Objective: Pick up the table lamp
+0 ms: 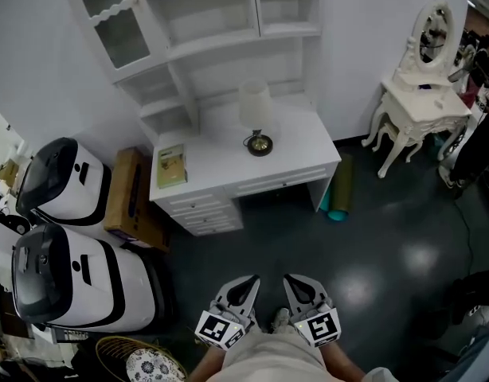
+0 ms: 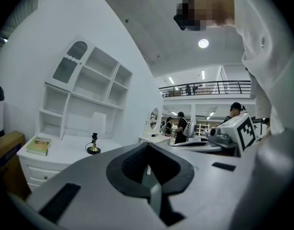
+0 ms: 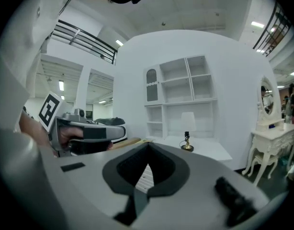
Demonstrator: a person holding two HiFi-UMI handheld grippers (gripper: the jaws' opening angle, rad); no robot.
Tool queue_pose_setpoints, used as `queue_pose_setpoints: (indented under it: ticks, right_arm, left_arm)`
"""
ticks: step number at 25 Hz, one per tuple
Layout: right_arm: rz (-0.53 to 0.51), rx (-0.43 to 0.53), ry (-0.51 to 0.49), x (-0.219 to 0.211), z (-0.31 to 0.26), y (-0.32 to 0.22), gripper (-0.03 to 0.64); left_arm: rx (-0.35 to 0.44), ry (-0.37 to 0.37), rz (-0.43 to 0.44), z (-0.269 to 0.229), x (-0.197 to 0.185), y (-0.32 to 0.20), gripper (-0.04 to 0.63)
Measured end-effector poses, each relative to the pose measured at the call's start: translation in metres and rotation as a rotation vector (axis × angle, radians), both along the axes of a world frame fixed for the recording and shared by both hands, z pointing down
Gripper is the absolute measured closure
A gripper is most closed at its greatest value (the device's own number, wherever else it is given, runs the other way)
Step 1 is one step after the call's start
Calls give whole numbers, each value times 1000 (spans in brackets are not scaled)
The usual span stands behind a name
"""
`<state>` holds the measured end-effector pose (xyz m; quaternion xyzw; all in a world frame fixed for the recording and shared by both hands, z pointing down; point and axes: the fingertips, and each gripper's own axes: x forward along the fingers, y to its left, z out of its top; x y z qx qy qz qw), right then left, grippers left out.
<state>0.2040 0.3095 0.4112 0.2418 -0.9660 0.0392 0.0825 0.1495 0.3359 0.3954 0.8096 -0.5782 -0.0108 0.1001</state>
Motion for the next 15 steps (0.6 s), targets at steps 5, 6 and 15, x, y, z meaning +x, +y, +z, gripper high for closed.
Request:
queue_pose_setpoints:
  ticks: [5,6,15]
  right_arm:
    - [-35,-23,-28,-5,7,4,606]
    - [-35,-21,-34,-7,7,3,604]
    - [5,-4,25,-26,23,-13,604]
  left_arm:
    - [-20,-1,-22,5,-4,9,586]
    - [-20,-2,-26,6,-7,9,586]
    - [-21,4,-28,19,-44,-3,586]
